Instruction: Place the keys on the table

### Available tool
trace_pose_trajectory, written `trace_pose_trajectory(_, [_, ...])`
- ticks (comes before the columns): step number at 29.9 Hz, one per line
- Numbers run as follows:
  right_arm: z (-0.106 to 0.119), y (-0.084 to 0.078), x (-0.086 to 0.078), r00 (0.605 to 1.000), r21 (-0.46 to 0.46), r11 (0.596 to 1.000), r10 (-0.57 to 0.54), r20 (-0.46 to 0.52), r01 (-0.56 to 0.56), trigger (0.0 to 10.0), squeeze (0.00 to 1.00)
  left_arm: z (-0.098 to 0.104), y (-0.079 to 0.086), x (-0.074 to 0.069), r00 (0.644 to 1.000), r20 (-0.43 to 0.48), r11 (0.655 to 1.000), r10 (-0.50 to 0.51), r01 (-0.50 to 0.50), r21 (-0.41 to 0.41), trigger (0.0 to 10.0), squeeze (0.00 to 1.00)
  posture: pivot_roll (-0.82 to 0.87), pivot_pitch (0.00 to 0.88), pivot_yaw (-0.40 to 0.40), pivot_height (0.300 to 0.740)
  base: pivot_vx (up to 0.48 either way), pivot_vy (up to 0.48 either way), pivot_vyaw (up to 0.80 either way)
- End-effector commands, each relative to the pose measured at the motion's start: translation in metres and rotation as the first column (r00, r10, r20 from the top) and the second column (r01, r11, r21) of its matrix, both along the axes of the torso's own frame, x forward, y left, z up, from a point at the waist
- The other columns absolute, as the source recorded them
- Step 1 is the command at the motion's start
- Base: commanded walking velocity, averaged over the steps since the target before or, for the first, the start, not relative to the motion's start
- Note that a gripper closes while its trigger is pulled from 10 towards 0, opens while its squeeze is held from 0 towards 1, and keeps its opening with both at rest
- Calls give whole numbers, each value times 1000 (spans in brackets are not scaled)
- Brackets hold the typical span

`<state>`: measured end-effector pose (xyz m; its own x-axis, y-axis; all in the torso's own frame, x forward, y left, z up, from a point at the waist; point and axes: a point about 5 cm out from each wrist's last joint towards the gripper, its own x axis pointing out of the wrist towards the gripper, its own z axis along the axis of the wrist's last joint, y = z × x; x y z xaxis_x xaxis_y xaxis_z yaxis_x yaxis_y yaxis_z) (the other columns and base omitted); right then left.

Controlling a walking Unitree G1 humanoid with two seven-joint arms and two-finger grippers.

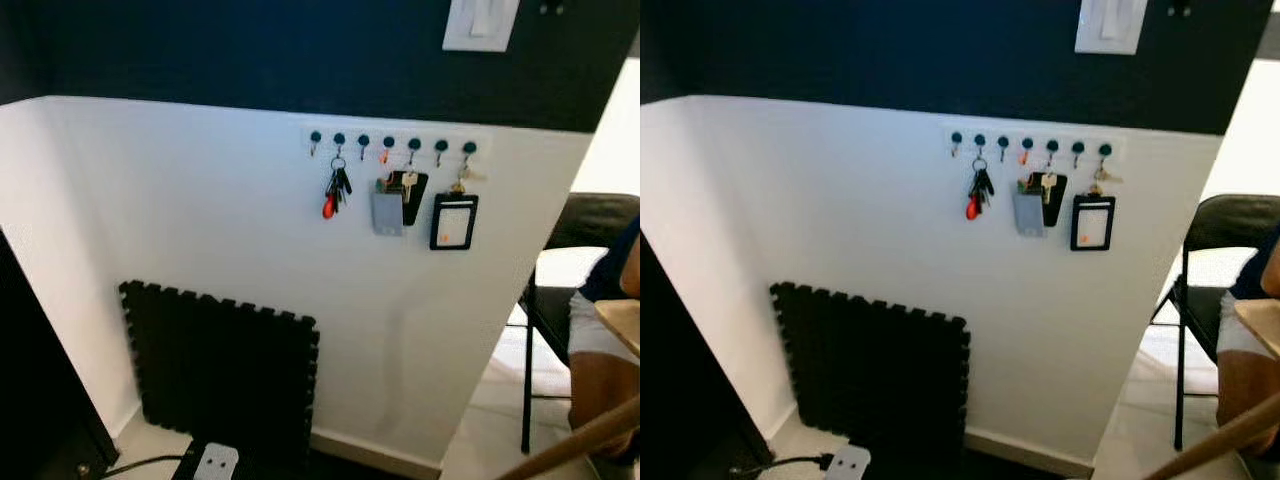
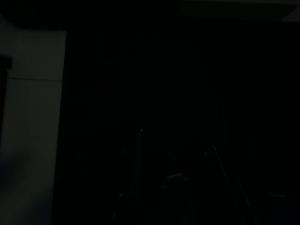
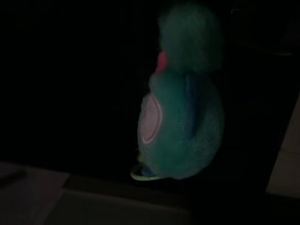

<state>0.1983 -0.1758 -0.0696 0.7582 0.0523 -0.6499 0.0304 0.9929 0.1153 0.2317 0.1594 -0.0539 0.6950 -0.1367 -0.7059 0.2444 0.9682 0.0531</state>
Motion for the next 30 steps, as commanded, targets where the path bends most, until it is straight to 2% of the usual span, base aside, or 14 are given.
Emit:
trace_pose_trajectory(1, [-4, -5, -8, 999, -14, 1000, -7, -32, 6, 10000, 0, -2, -1, -4, 1000, -1, 999, -31, 31, 23, 10000, 0, 51, 43, 17, 740, 0, 0, 0])
trace_pose_trajectory(4, [-4, -3, -8, 1000, -11, 1000, -1, -31, 0, 10000, 0, -1, 0, -3, 999, 44, 999, -9, 7, 44, 10000, 0, 49, 46, 18, 740, 0, 0, 0])
trace_pose_trajectory(7, [-4, -2, -7, 1000, -10, 1000, 8, -30, -8, 10000, 0, -1, 1, -2, 999, 42, 999, -5, 4, 39, 10000, 0, 49, 46, 18, 740, 0, 0, -765])
trace_pose_trajectory(19, [-4, 1, -7, 999, -12, 1000, 21, -30, -21, 10000, 0, 1, 5, -3, 997, 74, 999, 5, -9, 52, 10000, 0, 54, 48, 16, 740, 0, 0, 0])
trace_pose_trajectory(27, [-4, 1, -7, 999, -11, 1000, 23, -29, -24, 10000, 0, 2, 5, -1, 996, 84, 999, 29, -32, 32, 10000, 0, 54, 48, 15, 740, 0, 0, -800])
trace_pose_trajectory(30, [-4, 1, -7, 999, -11, 1000, 24, -29, -24, 10000, 0, 2, 5, -1, 996, 87, 999, 31, -34, 30, 10000, 0, 54, 48, 16, 740, 0, 0, 0])
